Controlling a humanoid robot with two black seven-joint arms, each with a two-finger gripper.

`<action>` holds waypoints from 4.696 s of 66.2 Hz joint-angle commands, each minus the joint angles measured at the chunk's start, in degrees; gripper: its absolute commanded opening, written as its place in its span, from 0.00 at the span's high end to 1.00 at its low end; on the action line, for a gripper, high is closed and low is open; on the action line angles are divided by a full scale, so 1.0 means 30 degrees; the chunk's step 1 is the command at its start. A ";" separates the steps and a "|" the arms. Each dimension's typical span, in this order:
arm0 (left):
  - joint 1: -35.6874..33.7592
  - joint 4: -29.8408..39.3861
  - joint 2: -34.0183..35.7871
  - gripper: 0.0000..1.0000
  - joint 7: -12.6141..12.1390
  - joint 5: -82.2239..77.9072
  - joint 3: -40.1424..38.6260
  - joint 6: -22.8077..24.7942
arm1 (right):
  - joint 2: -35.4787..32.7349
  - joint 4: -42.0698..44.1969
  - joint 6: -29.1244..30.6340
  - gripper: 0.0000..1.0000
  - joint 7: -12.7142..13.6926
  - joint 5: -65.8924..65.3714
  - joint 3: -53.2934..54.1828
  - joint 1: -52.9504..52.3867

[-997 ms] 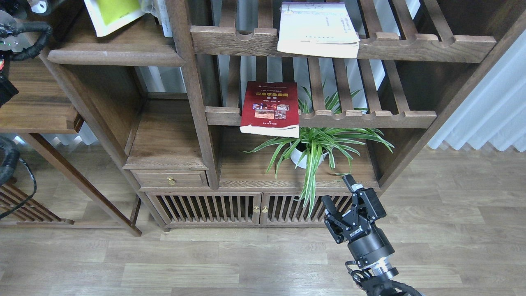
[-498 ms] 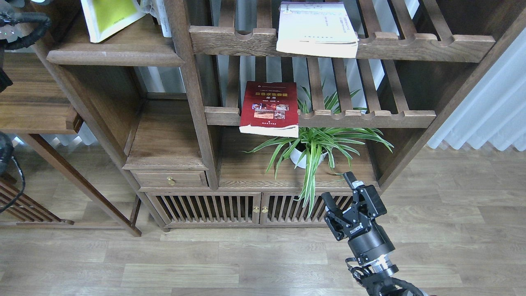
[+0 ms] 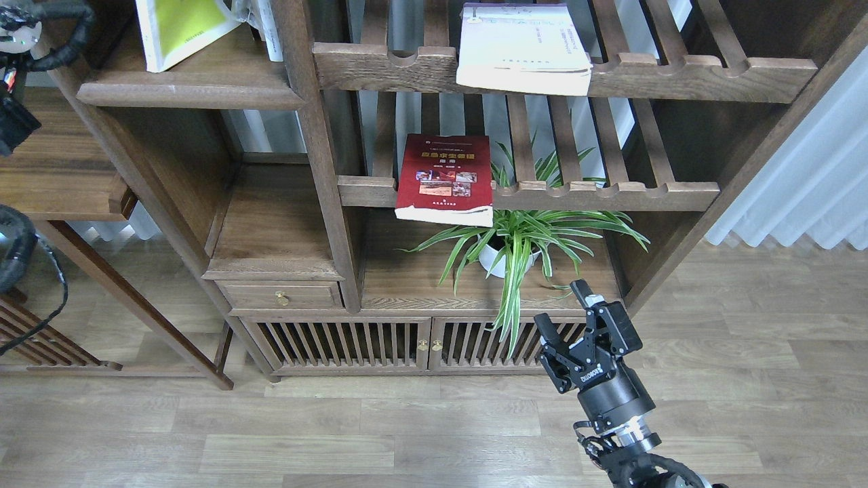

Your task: Organize books on shelf

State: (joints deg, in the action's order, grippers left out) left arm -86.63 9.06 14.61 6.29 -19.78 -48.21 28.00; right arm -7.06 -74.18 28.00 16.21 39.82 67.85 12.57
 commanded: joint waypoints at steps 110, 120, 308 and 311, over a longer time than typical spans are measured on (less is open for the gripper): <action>0.7165 1.1540 0.3888 0.00 -0.0133 0.3224 -0.1860 0.0000 | -0.0313 -0.0089 0.0000 0.02 -0.0043 0.0000 0.0029 -0.0292; 0.8748 1.4060 0.4855 0.00 -0.0133 0.3868 -0.1860 0.0000 | -0.0753 -0.0586 0.0000 0.02 -0.0043 0.0000 0.0321 -0.0204; 2.2753 1.4765 0.3947 0.00 -0.2126 0.7707 -0.9594 0.0000 | 0.2352 -0.4923 -0.8894 0.02 -0.6283 -0.7354 0.1113 -1.0018; 2.2753 1.4765 0.3976 0.00 -0.2126 0.7707 -0.9623 0.0000 | 0.2352 -0.4865 -0.9011 0.02 -0.6313 -0.7354 0.1113 -1.0077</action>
State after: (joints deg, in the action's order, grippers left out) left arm -18.37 53.29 26.45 -0.12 3.34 -76.66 28.00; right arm 0.00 -89.32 1.61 -1.30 17.85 71.27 -16.16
